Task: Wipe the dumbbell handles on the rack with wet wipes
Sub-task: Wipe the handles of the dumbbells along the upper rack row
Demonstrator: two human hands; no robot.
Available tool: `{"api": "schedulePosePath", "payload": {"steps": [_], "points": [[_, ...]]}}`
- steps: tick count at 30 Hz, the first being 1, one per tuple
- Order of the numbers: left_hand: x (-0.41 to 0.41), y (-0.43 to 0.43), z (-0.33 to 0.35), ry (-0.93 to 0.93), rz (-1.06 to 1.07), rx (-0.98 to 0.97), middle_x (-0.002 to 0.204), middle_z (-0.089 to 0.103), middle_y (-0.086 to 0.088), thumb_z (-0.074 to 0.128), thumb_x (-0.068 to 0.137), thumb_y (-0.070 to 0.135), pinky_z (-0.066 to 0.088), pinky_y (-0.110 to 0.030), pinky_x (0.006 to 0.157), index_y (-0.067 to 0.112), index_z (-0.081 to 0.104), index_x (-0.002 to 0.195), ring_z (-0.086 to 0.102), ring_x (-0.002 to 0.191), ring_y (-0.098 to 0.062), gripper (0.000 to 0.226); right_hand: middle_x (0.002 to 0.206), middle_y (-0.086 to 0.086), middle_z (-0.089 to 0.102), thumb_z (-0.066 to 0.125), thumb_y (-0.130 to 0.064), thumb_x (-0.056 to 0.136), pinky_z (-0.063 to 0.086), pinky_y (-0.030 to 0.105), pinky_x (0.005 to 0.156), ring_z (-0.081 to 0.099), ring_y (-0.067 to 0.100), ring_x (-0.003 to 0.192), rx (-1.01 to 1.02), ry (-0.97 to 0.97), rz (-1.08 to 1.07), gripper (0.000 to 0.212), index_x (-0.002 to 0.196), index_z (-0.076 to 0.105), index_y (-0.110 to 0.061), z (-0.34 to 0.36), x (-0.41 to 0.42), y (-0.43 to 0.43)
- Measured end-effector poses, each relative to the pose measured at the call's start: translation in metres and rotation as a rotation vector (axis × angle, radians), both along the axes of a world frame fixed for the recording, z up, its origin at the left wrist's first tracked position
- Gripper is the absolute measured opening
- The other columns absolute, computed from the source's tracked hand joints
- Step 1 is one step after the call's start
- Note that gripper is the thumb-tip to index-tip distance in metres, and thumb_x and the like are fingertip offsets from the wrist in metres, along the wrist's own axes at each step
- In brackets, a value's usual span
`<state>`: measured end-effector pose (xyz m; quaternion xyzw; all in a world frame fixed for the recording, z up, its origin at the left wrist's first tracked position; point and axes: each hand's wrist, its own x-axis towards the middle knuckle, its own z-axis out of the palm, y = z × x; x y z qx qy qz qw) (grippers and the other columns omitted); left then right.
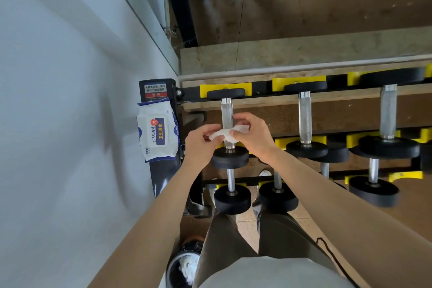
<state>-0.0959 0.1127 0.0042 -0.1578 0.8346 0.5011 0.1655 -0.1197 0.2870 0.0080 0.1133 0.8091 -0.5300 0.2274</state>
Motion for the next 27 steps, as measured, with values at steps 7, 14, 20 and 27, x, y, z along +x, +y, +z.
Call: {"api": "schedulePosePath", "payload": {"steps": [7,14,20,27], "points": [[-0.040,0.002,0.013,-0.024,0.247,0.225,0.086,0.073,0.002,0.076,0.088,0.017,0.057,-0.031,0.082,0.018,0.073,0.092,0.067,0.082,-0.010,0.005,0.107,0.007,0.071,0.075,-0.002,0.084,0.059,0.026,0.074,0.070,0.021,0.096,-0.281,-0.194,-0.037,0.030,0.111,0.068,-0.011,0.013,-0.028,0.011],[-0.059,0.013,0.004,-0.057,0.412,0.387,0.071,0.070,0.001,0.080,0.087,0.018,0.054,-0.027,0.072,0.015,0.074,0.085,0.061,0.069,-0.012,0.006,0.102,0.012,0.070,0.071,-0.010,0.091,0.054,0.026,0.068,0.061,0.018,0.076,-0.342,-0.317,-0.389,0.023,0.113,0.066,-0.007,0.013,-0.053,-0.001],[-0.058,0.019,-0.009,-0.030,0.362,0.400,0.070,0.069,0.004,0.074,0.092,0.020,0.051,-0.029,0.071,0.022,0.075,0.084,0.058,0.069,-0.012,0.009,0.105,0.007,0.069,0.078,-0.018,0.086,0.058,0.024,0.070,0.066,0.015,0.081,-0.268,-0.325,-0.822,0.027,0.110,0.067,-0.011,-0.005,-0.059,-0.020],[-0.072,0.019,-0.030,-0.106,0.584,0.330,0.069,0.067,-0.001,0.072,0.093,0.017,0.047,-0.028,0.063,0.013,0.074,0.084,0.055,0.060,-0.012,0.010,0.081,0.000,0.070,0.072,-0.017,0.090,0.052,0.022,0.064,0.064,0.011,0.073,-0.137,-0.121,-0.604,0.006,0.086,0.070,-0.013,-0.001,-0.051,-0.042]]}}
